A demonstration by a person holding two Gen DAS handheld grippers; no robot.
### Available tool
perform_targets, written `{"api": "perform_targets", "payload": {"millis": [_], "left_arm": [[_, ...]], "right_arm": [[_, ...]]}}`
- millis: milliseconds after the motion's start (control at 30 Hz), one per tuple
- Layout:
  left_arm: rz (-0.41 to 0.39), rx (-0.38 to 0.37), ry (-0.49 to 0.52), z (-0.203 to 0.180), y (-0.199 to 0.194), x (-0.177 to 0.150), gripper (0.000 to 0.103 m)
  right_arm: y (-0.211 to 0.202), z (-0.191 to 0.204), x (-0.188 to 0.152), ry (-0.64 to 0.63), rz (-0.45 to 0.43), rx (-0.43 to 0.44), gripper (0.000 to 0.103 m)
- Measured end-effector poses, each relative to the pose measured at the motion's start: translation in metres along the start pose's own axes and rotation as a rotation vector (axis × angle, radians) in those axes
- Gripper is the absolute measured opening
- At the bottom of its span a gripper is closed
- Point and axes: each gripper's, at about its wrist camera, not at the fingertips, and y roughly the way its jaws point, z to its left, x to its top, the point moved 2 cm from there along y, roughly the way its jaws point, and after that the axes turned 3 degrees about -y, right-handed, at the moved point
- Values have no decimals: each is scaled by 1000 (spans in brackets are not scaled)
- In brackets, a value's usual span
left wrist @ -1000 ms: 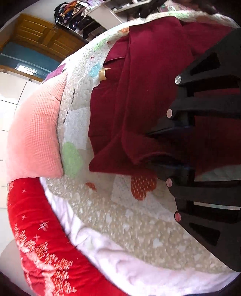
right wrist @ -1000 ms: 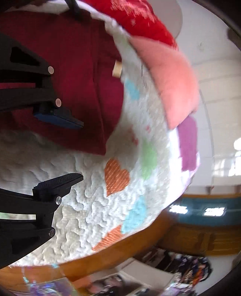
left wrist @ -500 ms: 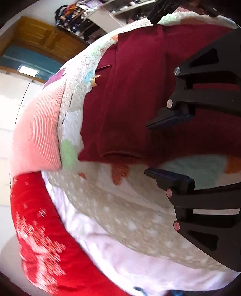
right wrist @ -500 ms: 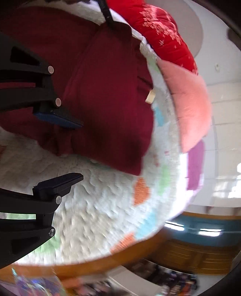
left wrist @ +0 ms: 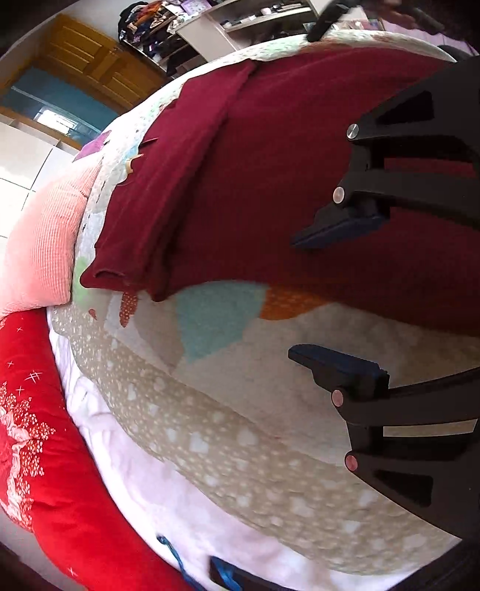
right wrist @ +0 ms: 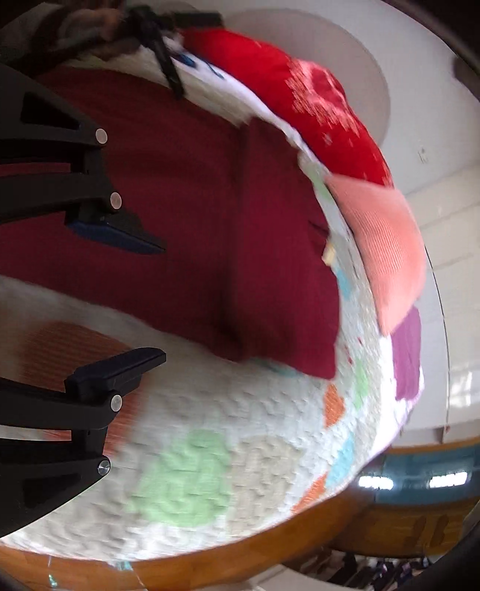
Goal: Fold small clothes
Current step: 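Open both grippers and withdraw them from the folded sweater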
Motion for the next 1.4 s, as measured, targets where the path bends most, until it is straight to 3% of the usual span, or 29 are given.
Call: {"api": "perform_targets", "payload": {"millis": [233, 267, 300, 367, 433, 700, 767, 833, 867, 1000, 1133, 1400], "left_arm": [[15, 8, 2, -7, -12, -23, 53], [18, 5, 9, -9, -15, -27, 53], [19, 7, 19, -11, -17, -30, 53], [13, 19, 33, -11, -23, -36, 53], [11, 25, 33, -9, -28, -42, 53], [48, 25, -7, 10, -34, -63, 53], [54, 4, -21, 14, -39, -70, 53], [67, -26, -41, 17, -44, -78, 53], [75, -42, -50, 20, -46, -83, 53], [100, -69, -54, 20, -52, -99, 54], [108, -108, -71, 18, -55, -112, 69], [130, -99, -59, 11, -52, -112, 69]], "right_arm": [[8, 14, -53, 39, 56, 63, 54], [5, 18, -54, 25, 38, 63, 48], [3, 23, -55, -4, 25, 61, 27], [-1, 37, -57, -109, -6, -29, 7], [-3, 41, -59, -194, -18, -147, 7], [-38, 8, -72, -4, -54, -21, 6], [-47, 3, -80, 69, -49, 51, 10], [-49, 5, -88, 111, -20, 113, 32], [-50, 7, -93, 120, -3, 142, 50], [-52, 21, -117, 103, 41, 218, 52], [-40, 29, -136, 134, 74, 303, 52], [-38, 40, -137, 117, 67, 331, 56]]}}
